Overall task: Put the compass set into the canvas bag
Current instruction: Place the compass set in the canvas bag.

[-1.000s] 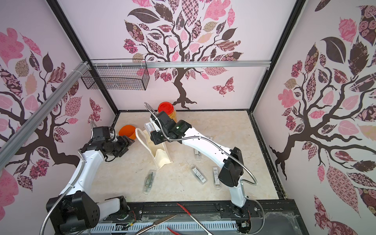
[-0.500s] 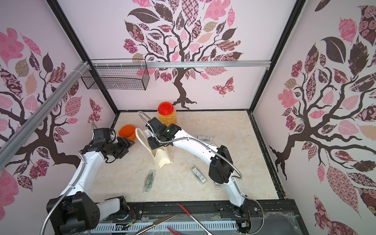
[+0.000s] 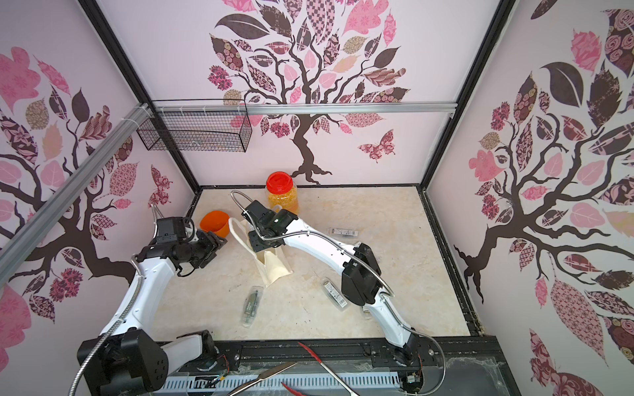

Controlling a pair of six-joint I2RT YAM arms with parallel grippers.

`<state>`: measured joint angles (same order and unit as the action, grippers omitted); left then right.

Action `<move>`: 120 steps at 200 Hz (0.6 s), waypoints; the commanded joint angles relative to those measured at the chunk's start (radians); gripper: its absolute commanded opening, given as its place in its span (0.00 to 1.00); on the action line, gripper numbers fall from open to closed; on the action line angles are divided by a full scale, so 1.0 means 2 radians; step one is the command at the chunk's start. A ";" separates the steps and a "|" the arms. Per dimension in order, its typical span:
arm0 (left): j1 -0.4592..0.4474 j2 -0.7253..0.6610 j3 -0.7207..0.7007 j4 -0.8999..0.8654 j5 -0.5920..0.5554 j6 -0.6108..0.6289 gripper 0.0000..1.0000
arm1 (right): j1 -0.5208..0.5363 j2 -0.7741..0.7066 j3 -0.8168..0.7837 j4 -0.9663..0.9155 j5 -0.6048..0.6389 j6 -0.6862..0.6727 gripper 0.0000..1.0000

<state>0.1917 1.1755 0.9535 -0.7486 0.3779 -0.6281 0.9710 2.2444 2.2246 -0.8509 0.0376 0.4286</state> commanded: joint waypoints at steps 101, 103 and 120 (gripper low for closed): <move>-0.001 -0.002 0.005 -0.005 -0.017 0.013 0.67 | 0.004 0.056 0.117 -0.099 0.046 0.004 0.44; -0.001 -0.002 0.005 -0.004 -0.017 0.013 0.67 | 0.003 0.054 0.117 -0.098 0.048 0.003 0.44; -0.001 -0.002 0.006 -0.002 -0.014 0.010 0.67 | 0.004 0.048 0.117 -0.083 0.062 -0.002 0.44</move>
<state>0.1917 1.1828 0.9535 -0.7555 0.3584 -0.6209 0.9733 2.3386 2.4149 -1.0031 0.0978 0.4438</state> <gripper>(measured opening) 0.672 0.455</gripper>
